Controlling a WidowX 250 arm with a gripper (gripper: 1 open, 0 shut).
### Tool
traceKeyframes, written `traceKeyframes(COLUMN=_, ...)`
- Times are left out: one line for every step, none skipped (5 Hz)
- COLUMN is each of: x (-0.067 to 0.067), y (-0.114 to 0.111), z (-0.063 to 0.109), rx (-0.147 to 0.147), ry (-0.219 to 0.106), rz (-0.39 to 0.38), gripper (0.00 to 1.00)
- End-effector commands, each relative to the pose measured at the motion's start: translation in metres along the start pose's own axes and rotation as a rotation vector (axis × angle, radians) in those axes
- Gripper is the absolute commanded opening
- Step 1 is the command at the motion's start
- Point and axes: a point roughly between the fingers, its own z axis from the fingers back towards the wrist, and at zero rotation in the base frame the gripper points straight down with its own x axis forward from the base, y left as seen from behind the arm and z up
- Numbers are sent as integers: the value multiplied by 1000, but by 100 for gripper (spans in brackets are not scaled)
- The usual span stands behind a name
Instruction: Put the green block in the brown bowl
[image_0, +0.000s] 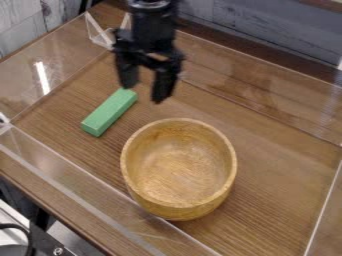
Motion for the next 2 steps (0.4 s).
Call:
traceKeyframes(x=-9, y=26, z=10, rx=31, ry=-100, rz=-17, gripper=100)
traceKeyframes(x=-10, y=38, z=0, rx=33, ry=-113, rz=-12, gripper=100)
